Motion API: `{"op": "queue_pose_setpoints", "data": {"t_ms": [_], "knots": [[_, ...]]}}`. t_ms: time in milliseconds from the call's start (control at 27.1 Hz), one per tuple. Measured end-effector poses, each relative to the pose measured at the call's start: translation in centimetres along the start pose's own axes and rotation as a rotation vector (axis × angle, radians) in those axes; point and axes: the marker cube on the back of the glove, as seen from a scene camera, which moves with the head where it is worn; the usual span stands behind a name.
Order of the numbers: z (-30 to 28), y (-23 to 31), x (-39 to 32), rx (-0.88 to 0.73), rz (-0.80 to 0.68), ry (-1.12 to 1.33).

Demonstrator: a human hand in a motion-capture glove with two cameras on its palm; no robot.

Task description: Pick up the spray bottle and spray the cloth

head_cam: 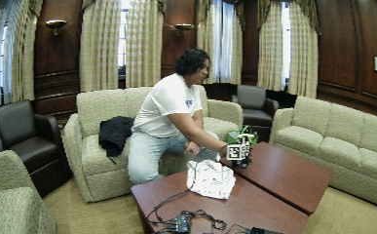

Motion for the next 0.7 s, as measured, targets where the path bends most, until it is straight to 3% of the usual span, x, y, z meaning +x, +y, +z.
{"op": "queue_pose_setpoints", "data": {"t_ms": [185,369,702], "knots": [[-0.6,2.7,0.3,-0.158,0.05,0.04],[-0.6,0.1,0.9,0.022,0.082,0.034],[-1.1,0.0,-0.8,-0.075,0.114,-0.084]]}}
